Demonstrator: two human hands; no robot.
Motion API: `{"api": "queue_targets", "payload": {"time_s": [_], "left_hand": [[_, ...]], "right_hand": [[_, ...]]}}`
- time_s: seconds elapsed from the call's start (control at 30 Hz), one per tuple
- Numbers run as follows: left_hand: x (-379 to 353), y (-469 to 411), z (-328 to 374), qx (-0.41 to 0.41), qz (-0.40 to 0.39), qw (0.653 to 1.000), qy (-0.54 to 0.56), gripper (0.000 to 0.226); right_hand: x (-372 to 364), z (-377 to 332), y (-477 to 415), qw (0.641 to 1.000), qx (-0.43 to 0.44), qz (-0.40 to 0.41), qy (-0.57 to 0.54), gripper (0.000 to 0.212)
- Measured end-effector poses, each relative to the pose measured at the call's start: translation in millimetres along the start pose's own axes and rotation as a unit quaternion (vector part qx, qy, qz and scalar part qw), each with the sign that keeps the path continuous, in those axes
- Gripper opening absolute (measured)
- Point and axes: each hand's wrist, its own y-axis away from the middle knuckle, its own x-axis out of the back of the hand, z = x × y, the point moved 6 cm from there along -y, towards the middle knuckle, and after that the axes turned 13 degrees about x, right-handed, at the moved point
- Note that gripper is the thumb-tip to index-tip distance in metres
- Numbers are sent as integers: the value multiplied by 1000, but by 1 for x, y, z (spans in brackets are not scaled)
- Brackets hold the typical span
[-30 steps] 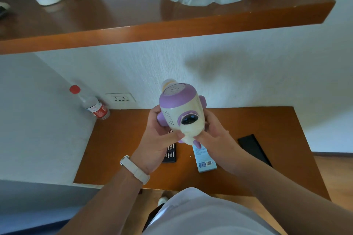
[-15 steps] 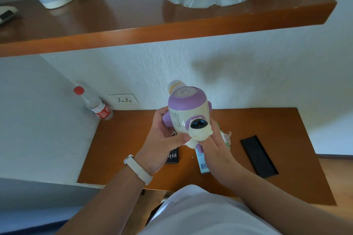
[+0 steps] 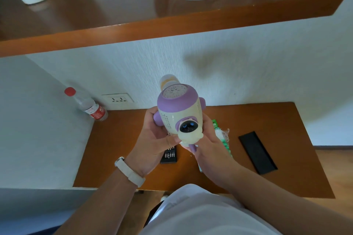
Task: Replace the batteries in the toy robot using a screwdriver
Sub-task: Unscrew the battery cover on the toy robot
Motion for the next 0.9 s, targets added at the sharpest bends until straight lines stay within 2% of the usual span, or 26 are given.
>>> {"api": "queue_targets", "payload": {"time_s": [0.1,0.2,0.37,0.53,0.7,0.77,0.83,0.9], "left_hand": [[1,-1,-3,7,9,1000,-2,88],[4,-3,-7,11,22,1000,-4,93],[2,-6,-8,6,16,1000,-13,96],[-7,-13,-9,13,14,1000,-2,99],[-6,-19,-13,17,29,999,-5,92],[-3,-22,-13,16,45,999,4,79],[1,-23,-13,19,68,997,21,72],[6,-24,-14,30,99,994,41,69]], "right_hand": [[0,3,-8,1000,-10,26,-6,42],[0,7,-7,995,-55,29,-84,50],[-3,-1,-9,978,-77,8,-194,58],[3,0,-13,958,-106,9,-266,51],[11,12,-18,952,-147,16,-268,34],[15,10,-20,960,-152,31,-234,49],[20,6,-21,990,-110,1,-84,40],[21,-3,-21,995,-45,-25,90,38]]}}
